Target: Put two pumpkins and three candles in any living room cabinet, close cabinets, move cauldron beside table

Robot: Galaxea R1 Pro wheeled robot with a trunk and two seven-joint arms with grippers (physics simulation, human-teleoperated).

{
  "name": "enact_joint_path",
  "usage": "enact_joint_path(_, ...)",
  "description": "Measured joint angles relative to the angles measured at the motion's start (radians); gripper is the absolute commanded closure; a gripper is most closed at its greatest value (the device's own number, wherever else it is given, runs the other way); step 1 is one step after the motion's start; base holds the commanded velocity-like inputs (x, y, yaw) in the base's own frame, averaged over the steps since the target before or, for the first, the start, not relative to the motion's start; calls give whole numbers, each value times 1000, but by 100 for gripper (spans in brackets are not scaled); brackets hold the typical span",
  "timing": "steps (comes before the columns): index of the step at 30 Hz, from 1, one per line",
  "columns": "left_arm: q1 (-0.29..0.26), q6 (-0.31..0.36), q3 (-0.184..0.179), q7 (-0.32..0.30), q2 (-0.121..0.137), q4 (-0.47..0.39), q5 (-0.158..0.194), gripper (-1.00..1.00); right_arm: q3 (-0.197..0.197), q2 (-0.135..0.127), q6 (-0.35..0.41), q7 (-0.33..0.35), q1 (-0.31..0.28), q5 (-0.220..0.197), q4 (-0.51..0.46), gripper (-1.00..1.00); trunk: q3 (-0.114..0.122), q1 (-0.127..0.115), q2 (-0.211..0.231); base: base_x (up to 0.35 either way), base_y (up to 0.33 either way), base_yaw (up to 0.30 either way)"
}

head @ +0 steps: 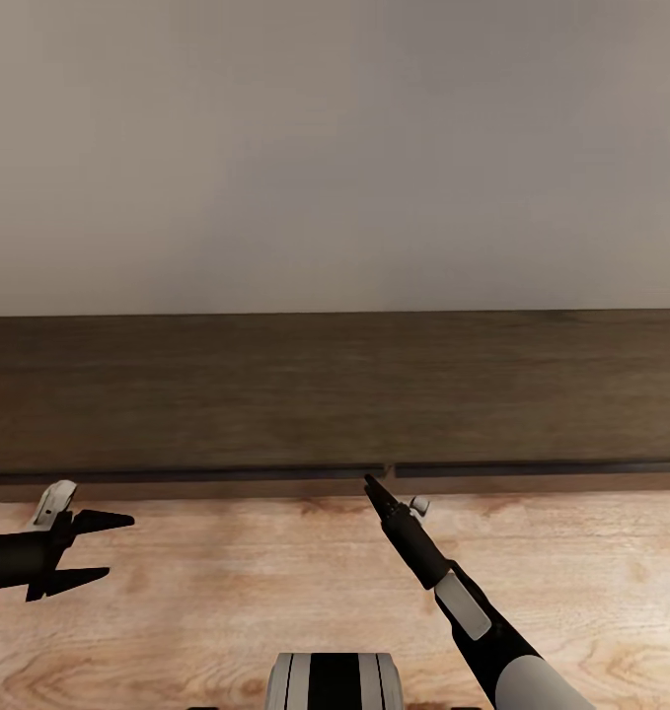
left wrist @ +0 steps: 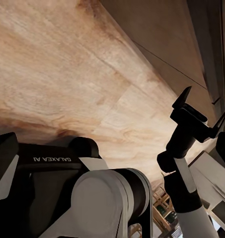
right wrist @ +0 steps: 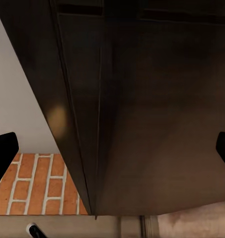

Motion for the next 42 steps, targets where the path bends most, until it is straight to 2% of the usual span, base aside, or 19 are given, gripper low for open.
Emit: enact_joint_path(42, 0, 0, -1, 0, 0, -1, 0, -100, 0, -2, 3, 0, 0, 2, -1, -100, 0, 0, 0, 15, 19, 0)
